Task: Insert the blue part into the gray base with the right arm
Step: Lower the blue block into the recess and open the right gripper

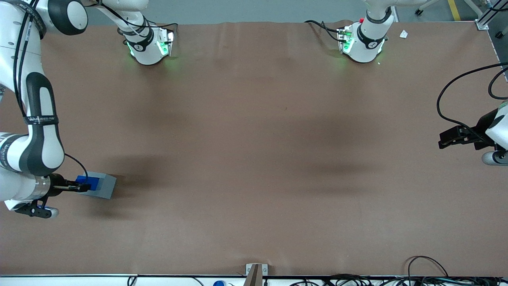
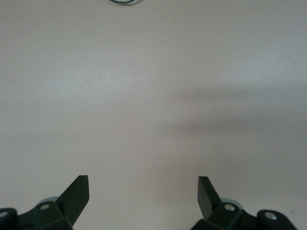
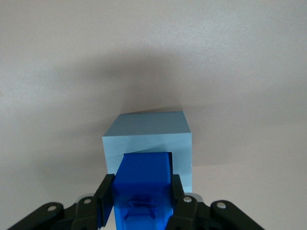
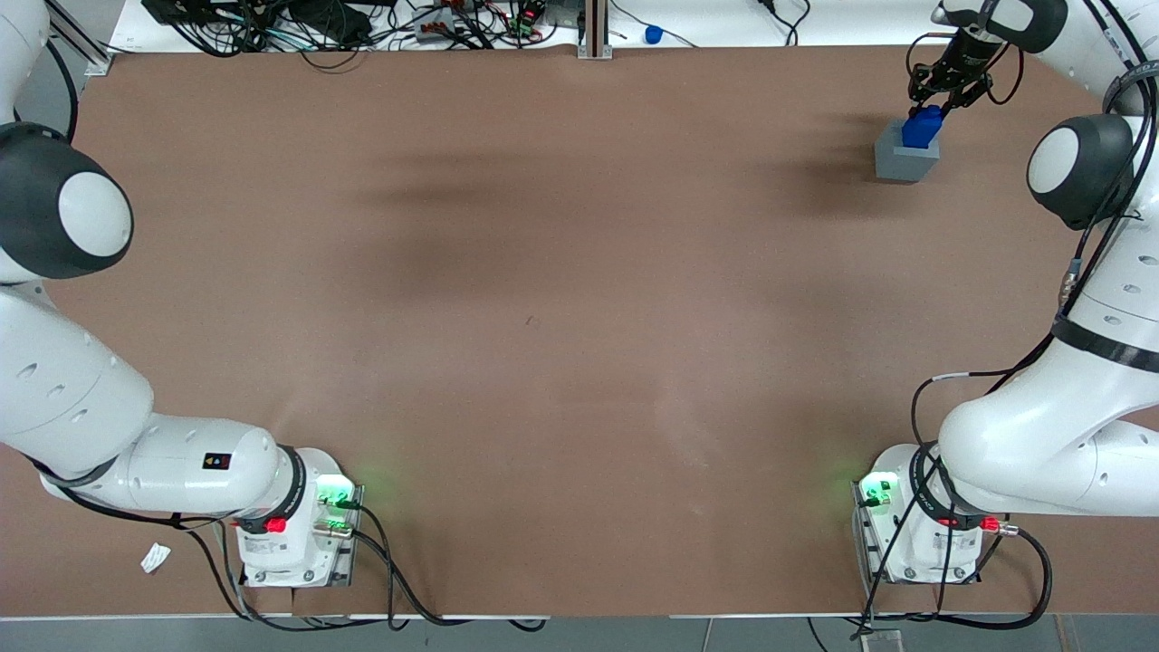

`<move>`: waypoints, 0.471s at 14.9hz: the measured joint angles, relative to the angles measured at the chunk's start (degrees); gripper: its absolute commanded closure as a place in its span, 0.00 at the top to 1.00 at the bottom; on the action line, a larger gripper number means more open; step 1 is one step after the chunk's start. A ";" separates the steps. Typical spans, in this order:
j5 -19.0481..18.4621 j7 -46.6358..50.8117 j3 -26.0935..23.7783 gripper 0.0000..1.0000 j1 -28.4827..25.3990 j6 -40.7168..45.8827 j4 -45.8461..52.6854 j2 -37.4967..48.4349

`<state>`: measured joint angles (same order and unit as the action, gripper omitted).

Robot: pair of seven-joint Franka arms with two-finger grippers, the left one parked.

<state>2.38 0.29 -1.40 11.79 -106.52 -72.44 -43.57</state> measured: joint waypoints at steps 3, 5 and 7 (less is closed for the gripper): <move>0.81 0.00 -0.02 1.00 0.49 -0.63 0.05 -0.06; 0.81 -0.01 -0.14 1.00 0.48 -1.54 0.02 -0.50; 0.79 -0.02 -0.27 1.00 0.40 -2.06 0.02 -1.14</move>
<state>3.17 0.27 -1.67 12.19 -108.58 -72.42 -44.71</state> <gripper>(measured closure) 0.163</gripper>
